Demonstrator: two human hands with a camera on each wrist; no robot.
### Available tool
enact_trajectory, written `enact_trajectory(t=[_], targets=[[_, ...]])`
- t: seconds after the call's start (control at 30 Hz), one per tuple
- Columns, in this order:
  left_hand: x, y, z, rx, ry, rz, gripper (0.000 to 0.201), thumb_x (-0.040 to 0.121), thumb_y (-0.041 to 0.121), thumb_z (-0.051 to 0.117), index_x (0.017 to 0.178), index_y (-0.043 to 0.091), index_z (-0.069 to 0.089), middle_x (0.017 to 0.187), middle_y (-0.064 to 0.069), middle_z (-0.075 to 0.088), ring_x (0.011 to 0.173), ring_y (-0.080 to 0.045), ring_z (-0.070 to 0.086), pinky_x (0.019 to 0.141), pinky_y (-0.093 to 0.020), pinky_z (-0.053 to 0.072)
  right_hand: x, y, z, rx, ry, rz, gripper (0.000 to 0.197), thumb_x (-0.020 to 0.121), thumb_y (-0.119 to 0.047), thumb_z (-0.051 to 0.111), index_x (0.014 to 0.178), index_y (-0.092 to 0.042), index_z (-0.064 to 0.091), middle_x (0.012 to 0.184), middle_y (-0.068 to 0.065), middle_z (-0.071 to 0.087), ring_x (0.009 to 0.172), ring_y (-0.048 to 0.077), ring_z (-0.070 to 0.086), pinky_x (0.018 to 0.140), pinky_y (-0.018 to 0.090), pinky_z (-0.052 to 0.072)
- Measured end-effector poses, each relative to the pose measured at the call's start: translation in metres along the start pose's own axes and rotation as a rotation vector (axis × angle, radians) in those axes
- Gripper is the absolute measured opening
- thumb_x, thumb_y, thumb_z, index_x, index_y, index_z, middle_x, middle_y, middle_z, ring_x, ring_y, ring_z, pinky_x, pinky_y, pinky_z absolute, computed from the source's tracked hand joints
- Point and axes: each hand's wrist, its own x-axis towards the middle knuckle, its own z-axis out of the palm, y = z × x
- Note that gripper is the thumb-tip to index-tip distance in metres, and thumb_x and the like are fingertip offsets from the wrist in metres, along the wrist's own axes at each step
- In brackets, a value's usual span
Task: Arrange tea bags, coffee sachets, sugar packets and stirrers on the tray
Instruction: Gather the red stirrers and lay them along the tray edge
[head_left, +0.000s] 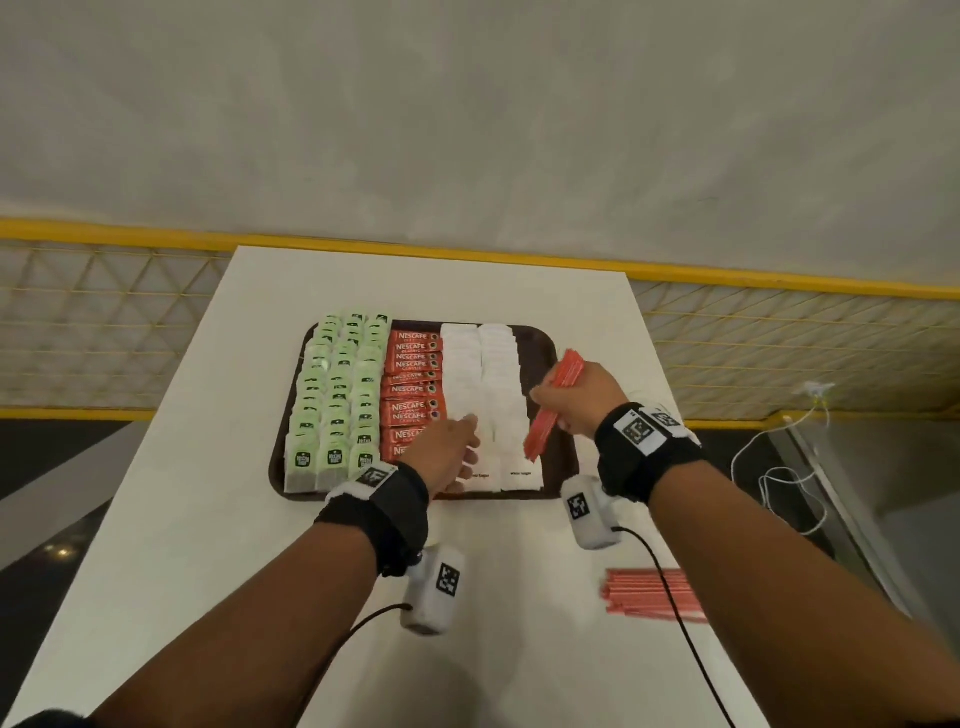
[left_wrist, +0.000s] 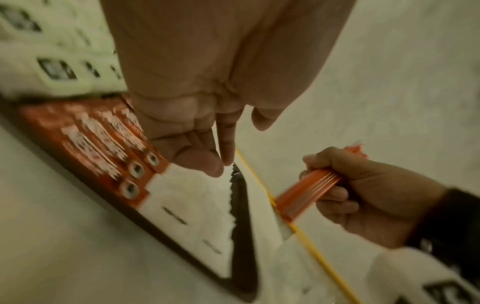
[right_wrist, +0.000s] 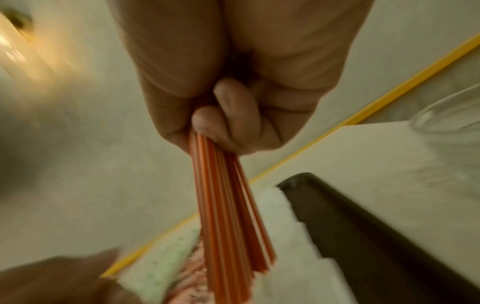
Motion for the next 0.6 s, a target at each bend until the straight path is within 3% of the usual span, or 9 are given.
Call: enact_trajectory(t=[0.07, 0.17, 0.23, 0.37, 0.5, 0.6], targets=[[0.008, -0.017, -0.005, 0.396, 0.064, 0.13, 0.031, 0.099, 0.038, 0.05, 0.095, 0.009, 0.06, 0.091, -0.009, 0.063, 0.076, -0.019, 0.057, 0.072, -0.035, 0.05, 0.018, 0.019, 0.0, -0.183, -0.02, 0.073, 0.017, 0.08, -0.024, 0.067, 0.073, -0.01, 0.061, 0.066, 0.006, 0.061, 0.062, 0.023, 0.059, 0.064, 0.035, 0.053], [0.012, -0.036, -0.008, 0.803, 0.022, 0.228, 0.015, 0.094, 0.034, 0.06, 0.098, 0.02, 0.062, 0.1, 0.001, 0.062, 0.091, -0.016, 0.058, 0.081, -0.029, 0.048, 0.036, 0.035, 0.008, -0.359, -0.078, 0.127, 0.025, 0.08, -0.03, 0.07, 0.091, -0.01, 0.061, 0.081, 0.005, 0.06, 0.075, 0.024, 0.06, 0.066, 0.03, 0.05], [0.013, -0.043, -0.008, 0.912, 0.001, 0.244, 0.017, 0.092, 0.029, 0.062, 0.106, 0.02, 0.064, 0.109, 0.002, 0.061, 0.101, -0.017, 0.058, 0.09, -0.029, 0.048, 0.044, 0.039, 0.013, -0.391, -0.102, 0.141, 0.03, 0.081, -0.03, 0.071, 0.098, -0.008, 0.059, 0.087, 0.006, 0.058, 0.08, 0.025, 0.059, 0.07, 0.031, 0.05], [0.017, -0.052, -0.012, 1.049, 0.023, 0.266, 0.023, 0.09, 0.02, 0.062, 0.113, 0.019, 0.064, 0.118, -0.001, 0.059, 0.107, -0.02, 0.056, 0.095, -0.03, 0.047, 0.057, 0.045, 0.022, -0.435, -0.152, 0.18, 0.025, 0.085, -0.027, 0.069, 0.082, -0.01, 0.05, 0.079, 0.004, 0.054, 0.073, 0.021, 0.056, 0.065, 0.029, 0.048], [0.02, -0.056, -0.019, 1.089, 0.051, 0.256, 0.025, 0.09, 0.015, 0.062, 0.115, 0.019, 0.066, 0.118, -0.002, 0.063, 0.108, -0.021, 0.058, 0.094, -0.028, 0.047, 0.064, 0.056, 0.031, -0.498, -0.171, 0.202, 0.038, 0.087, -0.03, 0.068, 0.11, -0.003, 0.056, 0.104, 0.012, 0.061, 0.099, 0.028, 0.063, 0.079, 0.031, 0.049], [0.021, -0.056, -0.024, 1.111, 0.074, 0.239, 0.026, 0.093, 0.019, 0.062, 0.119, 0.02, 0.065, 0.123, -0.002, 0.061, 0.113, -0.022, 0.057, 0.095, -0.026, 0.043, 0.07, 0.062, 0.039, -0.528, -0.153, 0.202, 0.044, 0.086, -0.033, 0.069, 0.116, -0.003, 0.056, 0.114, 0.014, 0.063, 0.105, 0.03, 0.062, 0.083, 0.033, 0.049]])
